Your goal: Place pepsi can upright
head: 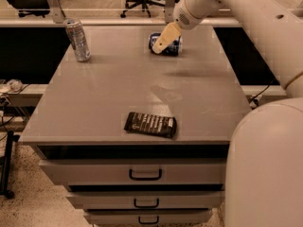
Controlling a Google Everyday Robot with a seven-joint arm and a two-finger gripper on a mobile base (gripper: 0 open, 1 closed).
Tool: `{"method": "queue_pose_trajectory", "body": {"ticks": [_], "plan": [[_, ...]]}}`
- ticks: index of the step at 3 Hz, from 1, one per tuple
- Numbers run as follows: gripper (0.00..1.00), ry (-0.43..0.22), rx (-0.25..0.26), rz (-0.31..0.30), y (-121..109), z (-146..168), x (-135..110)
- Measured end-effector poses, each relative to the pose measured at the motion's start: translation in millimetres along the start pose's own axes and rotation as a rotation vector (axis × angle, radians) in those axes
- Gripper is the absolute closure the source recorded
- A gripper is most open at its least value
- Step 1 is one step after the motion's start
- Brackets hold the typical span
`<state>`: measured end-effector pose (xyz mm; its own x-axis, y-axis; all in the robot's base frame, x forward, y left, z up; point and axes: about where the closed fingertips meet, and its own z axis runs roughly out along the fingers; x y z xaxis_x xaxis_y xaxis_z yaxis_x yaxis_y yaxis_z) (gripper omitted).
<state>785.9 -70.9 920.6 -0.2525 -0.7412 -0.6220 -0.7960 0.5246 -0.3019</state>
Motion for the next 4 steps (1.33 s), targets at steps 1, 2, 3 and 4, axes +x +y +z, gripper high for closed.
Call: {"method": "queue_pose_trajectory", "body": {"ticks": [1, 2, 3, 4], "plan": [[0.0, 0.021, 0.002, 0.028, -3.9, 25.3, -0.2], [0.0, 0.055, -0.005, 0.02, -4.2, 45.3, -0.6], [0.0, 0.106, -0.021, 0.006, -0.7, 67.5, 1.2], [0.2, 0.162, -0.037, 0.0, 2.6, 83.3, 7.1]]}}
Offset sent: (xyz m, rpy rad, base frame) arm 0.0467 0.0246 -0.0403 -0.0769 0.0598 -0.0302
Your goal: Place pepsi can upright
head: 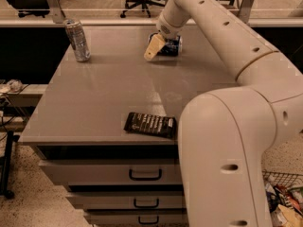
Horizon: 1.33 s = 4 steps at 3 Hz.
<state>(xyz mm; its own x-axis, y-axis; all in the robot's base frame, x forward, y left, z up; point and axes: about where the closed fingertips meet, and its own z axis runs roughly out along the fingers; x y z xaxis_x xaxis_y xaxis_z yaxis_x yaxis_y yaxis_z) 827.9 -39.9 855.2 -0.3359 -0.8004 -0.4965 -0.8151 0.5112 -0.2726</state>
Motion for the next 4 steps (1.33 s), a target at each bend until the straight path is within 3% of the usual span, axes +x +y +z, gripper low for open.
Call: {"method": "queue_pose_trajectory", "body": {"ticks": [2, 3, 4], "plan": [[0.65, 0.037, 0.0, -0.011, -4.5, 0.2, 4.6], [0.89, -0.048, -0.004, -0.017, -6.3, -30.6, 1.3], [1.0, -0.222, -0.031, 0.012, -3.4, -82.6, 6.4]]}}
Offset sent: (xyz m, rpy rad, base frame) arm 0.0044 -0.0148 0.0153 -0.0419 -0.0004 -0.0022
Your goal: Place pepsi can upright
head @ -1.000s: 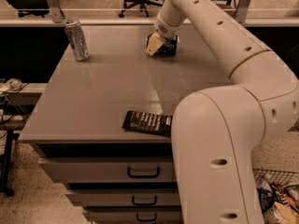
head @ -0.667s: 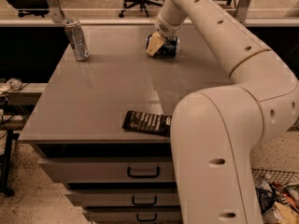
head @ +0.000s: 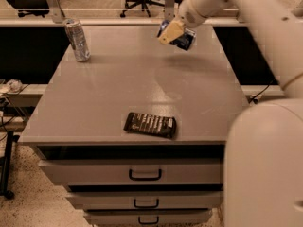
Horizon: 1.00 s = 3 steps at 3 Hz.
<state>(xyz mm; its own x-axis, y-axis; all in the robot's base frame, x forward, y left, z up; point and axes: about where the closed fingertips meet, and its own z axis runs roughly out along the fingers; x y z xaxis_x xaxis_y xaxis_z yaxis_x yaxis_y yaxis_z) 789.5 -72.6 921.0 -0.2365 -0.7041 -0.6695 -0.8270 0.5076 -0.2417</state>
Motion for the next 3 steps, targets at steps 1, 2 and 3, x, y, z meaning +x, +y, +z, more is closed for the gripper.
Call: {"method": "queue_pose_trajectory", "body": {"ticks": [1, 2, 3], "plan": [[1.0, -0.21, -0.054, 0.048, 8.5, -45.1, 5.7], [1.0, -0.451, -0.131, 0.091, 18.9, -82.0, 11.1], [1.0, -0.653, -0.205, 0.122, 29.9, -102.5, 9.5]]}}
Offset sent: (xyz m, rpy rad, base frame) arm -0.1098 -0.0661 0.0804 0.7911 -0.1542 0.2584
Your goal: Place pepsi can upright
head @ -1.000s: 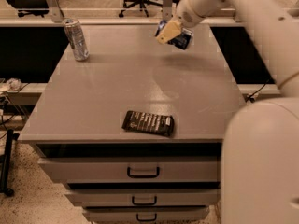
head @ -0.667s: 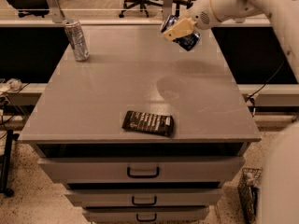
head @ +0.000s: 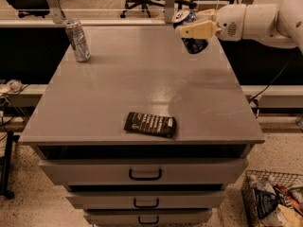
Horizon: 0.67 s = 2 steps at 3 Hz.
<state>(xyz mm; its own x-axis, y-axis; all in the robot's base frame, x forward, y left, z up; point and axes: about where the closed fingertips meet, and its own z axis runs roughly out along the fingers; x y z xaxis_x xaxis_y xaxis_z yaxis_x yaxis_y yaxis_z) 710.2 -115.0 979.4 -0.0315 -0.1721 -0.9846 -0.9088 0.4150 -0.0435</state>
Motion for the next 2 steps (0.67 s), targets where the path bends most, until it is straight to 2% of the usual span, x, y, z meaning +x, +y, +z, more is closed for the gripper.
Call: {"method": "queue_pose_trajectory", "body": {"ticks": [1, 2], "plan": [[1.0, -0.135, -0.052, 0.029, 10.6, -4.2, -2.7], [1.0, -0.194, -0.077, 0.07, 14.4, -3.6, 11.0]]}}
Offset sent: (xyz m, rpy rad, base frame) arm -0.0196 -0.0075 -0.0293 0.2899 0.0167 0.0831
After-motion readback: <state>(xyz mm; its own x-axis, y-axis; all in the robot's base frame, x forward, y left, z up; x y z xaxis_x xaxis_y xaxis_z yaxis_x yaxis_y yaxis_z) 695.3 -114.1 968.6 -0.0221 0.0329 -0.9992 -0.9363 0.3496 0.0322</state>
